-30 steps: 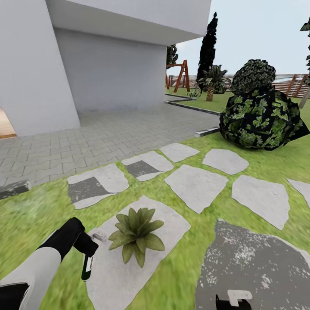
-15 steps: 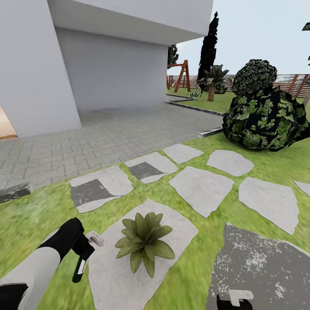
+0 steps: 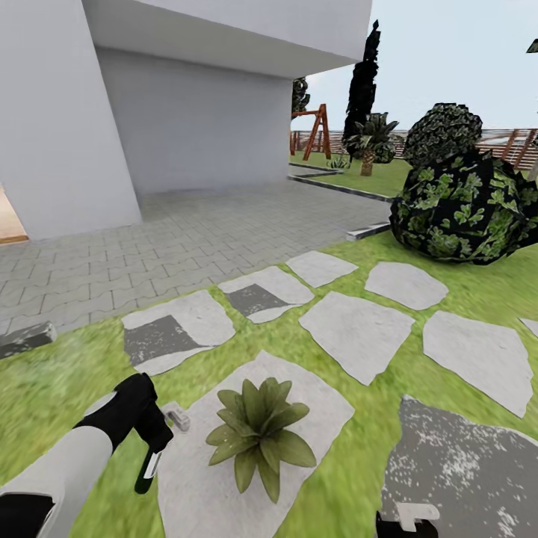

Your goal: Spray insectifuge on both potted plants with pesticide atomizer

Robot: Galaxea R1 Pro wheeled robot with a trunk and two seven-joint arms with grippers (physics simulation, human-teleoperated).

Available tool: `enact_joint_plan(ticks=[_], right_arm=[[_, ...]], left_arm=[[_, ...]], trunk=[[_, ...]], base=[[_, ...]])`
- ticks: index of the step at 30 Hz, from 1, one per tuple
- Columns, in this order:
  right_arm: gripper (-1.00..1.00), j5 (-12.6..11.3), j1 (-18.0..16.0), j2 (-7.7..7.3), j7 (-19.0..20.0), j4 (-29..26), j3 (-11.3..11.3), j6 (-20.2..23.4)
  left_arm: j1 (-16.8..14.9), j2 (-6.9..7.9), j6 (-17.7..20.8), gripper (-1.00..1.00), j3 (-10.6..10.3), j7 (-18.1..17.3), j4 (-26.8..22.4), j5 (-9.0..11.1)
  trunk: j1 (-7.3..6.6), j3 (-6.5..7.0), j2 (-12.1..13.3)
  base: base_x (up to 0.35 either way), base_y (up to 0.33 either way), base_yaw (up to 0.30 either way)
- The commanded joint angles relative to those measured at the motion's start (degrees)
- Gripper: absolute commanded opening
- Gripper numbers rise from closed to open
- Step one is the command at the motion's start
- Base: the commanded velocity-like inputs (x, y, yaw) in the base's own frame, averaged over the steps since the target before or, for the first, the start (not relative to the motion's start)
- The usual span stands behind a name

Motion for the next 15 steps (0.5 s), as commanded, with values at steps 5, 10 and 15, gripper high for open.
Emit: enact_joint_plan(ticks=[5,10,15], right_arm=[[1.00,-0.38,-0.02,0.00,-0.20,0.00,0.49,-0.12],[1.00,-0.38,-0.02,0.00,-0.20,0.00,0.49,-0.12],[1.00,-0.38,-0.02,0.00,-0.20,0.00,0.49,-0.12]], left_arm=[[0.17,-0.32,0.38,-1.00,-0.26,-0.33,-0.11,-0.21],[0.60,-0.59,0.23,-1.00,-0.52,0.07,-0.10,-0.45],[2.84,2.00,-0.18,-1.00,-0.57,0.27,0.15,-1.10]], trunk=[[0.02,-0.05,-0.02],[0.02,-0.05,-0.02],[0.02,-0.05,-0.02]], base=[[0.321,0.079,-0.222],[0.117,0.003,-0.174],[0.003,0.000,-0.006]])
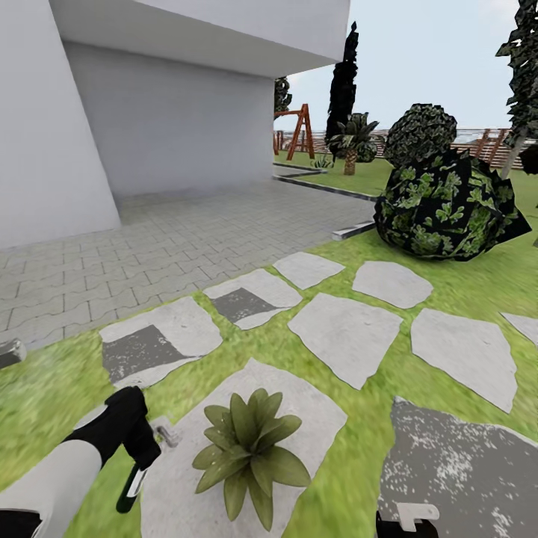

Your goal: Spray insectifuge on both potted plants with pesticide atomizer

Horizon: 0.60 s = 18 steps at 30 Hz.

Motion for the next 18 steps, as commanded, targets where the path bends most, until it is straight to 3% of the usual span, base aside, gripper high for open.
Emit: enact_joint_plan(ticks=[1,4,8,10,12,18], right_arm=[[1.00,-0.39,-0.02,0.00,-0.19,-0.01,0.49,-0.10],[1.00,-0.39,-0.02,0.00,-0.19,-0.01,0.49,-0.10],[1.00,-0.36,-0.02,0.08,-0.19,-0.01,0.49,-0.10],[1.00,-0.37,-0.02,0.08,-0.19,-0.01,0.49,-0.10],[1.00,-0.38,-0.02,0.08,-0.19,-0.01,0.49,-0.10],[1.00,-0.39,-0.02,0.08,-0.19,-0.01,0.49,-0.10]], left_arm=[[0.71,0.57,0.31,-1.00,-0.23,-0.36,-0.15,-0.08],[2.54,0.89,0.15,-1.00,-0.28,-0.35,-0.18,-0.18],[3.20,-0.16,0.06,-1.00,-0.03,-0.22,-0.50,-0.07],[3.24,-2.35,0.06,-1.00,-0.01,-0.18,-1.58,-0.10],[3.25,-3.45,0.04,-1.00,-0.04,-0.18,-2.25,-0.12],[3.25,-3.20,0.09,-1.00,-0.05,-0.20,-2.49,-0.18]], trunk=[[-0.01,-0.05,-0.02],[-0.01,-0.05,-0.02],[-0.01,-0.05,-0.02],[-0.01,-0.05,-0.02],[-0.01,-0.05,-0.02],[-0.01,-0.05,-0.02]], base=[[0.000,0.000,0.000],[0.000,0.000,0.000],[0.000,0.000,0.000],[0.000,0.000,0.000],[0.000,0.000,0.000],[0.000,0.000,0.154]])
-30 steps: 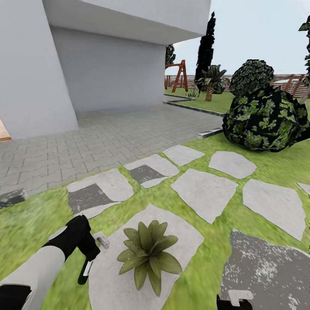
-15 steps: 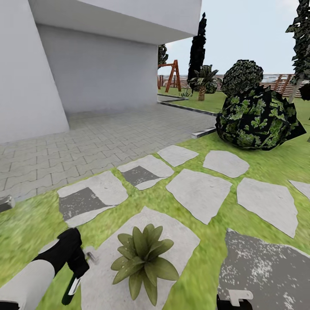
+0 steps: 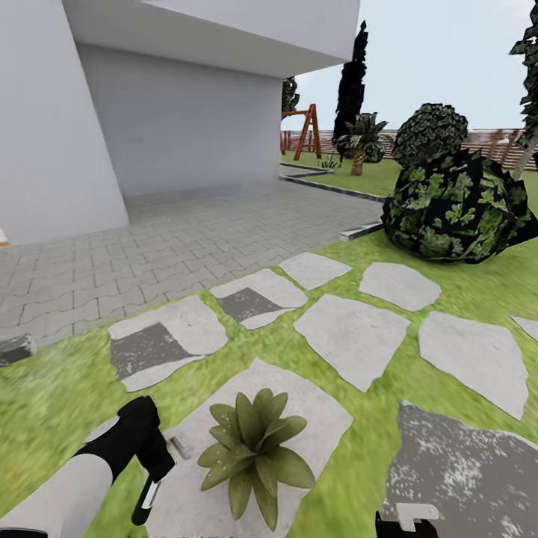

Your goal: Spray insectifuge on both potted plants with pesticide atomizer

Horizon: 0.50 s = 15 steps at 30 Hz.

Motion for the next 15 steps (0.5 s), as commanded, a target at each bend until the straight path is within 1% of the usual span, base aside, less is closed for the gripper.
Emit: enact_joint_plan(ticks=[1,4,6,9,11,15], right_arm=[[1.00,-0.39,-0.01,0.01,-0.19,-0.02,0.50,-0.09],[1.00,-0.39,-0.01,0.03,-0.19,-0.02,0.50,-0.09],[1.00,-0.39,-0.01,0.00,-0.19,-0.02,0.50,-0.09],[1.00,-0.39,-0.01,-0.16,-0.19,-0.02,0.46,-0.09],[1.00,-0.39,-0.01,-0.26,-0.23,-0.02,0.42,-0.09],[1.00,-0.39,-0.01,-0.26,-0.21,-0.02,0.49,-0.09]], left_arm=[[-0.03,0.16,0.43,-1.00,-0.24,-0.34,-0.09,-0.17],[-0.03,0.22,0.44,-1.00,-0.37,-0.21,-0.05,-0.18],[-0.03,0.06,0.44,-1.00,-0.51,0.43,-0.02,-0.19],[-0.03,-0.29,0.57,-1.00,-0.54,3.50,0.16,-0.19],[-0.03,-0.28,0.77,-1.00,-0.52,4.38,0.18,-0.18],[-0.03,-0.07,1.01,-1.00,-0.21,4.60,0.10,-0.17]], trunk=[[-0.01,-0.05,-0.02],[-0.01,-0.05,-0.02],[-0.01,-0.05,-0.02],[-0.01,-0.05,-0.02],[-0.01,-0.05,-0.02],[-0.01,-0.05,-0.02]], base=[[0.000,0.000,0.267],[0.000,0.000,0.245],[0.000,0.000,0.084],[0.000,0.000,0.020],[0.000,-0.147,0.003],[-0.046,-0.239,0.000]])
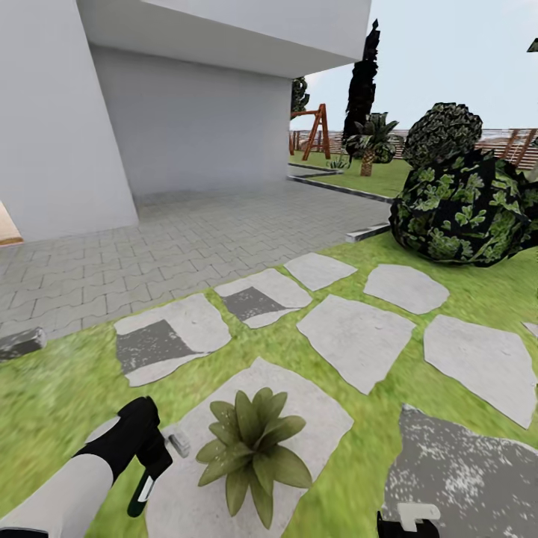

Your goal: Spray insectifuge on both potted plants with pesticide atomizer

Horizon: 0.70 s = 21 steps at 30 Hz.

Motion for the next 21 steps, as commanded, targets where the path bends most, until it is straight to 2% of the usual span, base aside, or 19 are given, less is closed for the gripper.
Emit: enact_joint_plan(ticks=[1,5,11,18,21], right_arm=[[1.00,-0.39,-0.01,0.03,-0.18,-0.02,0.49,-0.07],[1.00,-0.39,-0.01,0.14,-0.19,-0.02,0.50,-0.07],[1.00,-0.31,-0.01,0.25,-0.20,-0.02,0.50,-0.07],[1.00,-0.30,-0.01,0.25,-0.19,-0.02,0.50,-0.07],[1.00,-0.36,-0.01,0.25,-0.21,-0.02,0.50,-0.07]], left_arm=[[-0.02,0.06,0.38,-1.00,-0.19,-0.42,-0.13,-0.27],[-0.08,0.37,0.47,-1.00,-0.05,-0.33,-0.14,-0.28],[-0.08,1.10,0.58,-1.00,0.04,-0.12,-0.05,-0.28],[-0.95,0.56,0.79,-1.00,0.13,-0.20,-0.14,-0.21],[-1.20,0.08,3.20,-1.00,0.04,-0.23,-0.25,-0.19]], trunk=[[-0.03,-0.05,-0.02],[-0.03,-0.05,-0.02],[-0.03,-0.05,-0.02],[-0.03,-0.05,-0.02],[-0.03,-0.05,-0.02]], base=[[-0.185,-0.212,0.000],[-0.253,-0.190,0.058],[-0.261,-0.162,0.257],[-0.036,-0.032,0.259],[-0.001,-0.212,0.060]])
